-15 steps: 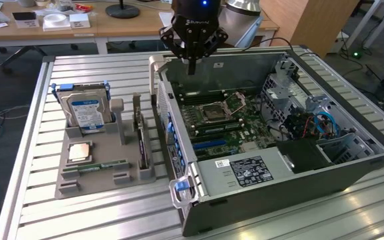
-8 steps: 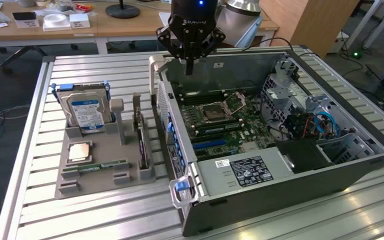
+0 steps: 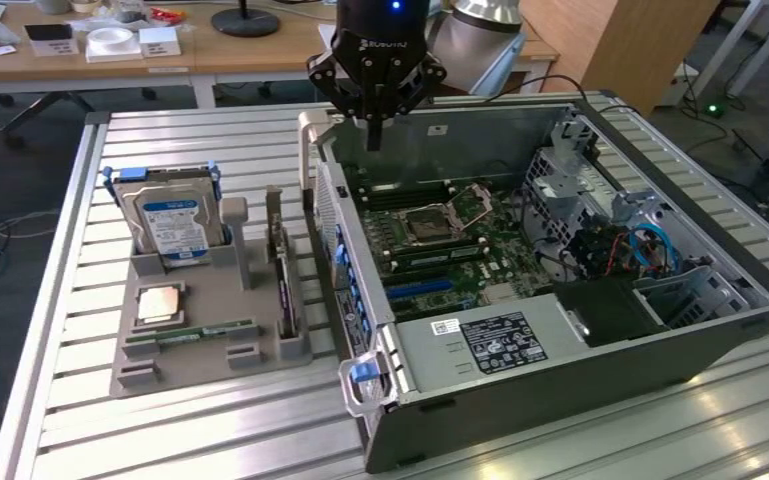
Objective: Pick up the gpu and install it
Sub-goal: 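Reach for the gpu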
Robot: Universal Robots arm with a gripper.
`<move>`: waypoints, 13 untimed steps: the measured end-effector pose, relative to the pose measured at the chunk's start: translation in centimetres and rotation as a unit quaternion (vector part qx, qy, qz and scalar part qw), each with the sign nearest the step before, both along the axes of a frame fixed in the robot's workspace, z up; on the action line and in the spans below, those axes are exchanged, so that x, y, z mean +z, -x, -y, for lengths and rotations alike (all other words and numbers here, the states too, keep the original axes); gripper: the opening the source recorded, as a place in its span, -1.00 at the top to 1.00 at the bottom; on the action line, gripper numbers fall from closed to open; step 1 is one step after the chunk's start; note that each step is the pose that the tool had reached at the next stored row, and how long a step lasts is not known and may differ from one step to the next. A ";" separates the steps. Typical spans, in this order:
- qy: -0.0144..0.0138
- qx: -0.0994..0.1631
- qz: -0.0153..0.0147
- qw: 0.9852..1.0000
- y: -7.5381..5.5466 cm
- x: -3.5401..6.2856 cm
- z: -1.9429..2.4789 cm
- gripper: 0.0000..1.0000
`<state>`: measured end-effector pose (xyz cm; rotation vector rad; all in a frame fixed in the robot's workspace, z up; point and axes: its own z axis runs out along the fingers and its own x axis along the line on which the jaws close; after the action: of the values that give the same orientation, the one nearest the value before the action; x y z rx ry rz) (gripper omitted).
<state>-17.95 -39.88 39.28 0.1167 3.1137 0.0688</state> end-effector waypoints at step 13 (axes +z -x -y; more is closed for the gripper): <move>0.000 0.000 0.000 1.000 0.9 0.00 0.00 0.79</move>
<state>-18.83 -39.89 39.28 0.1165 3.1137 0.0688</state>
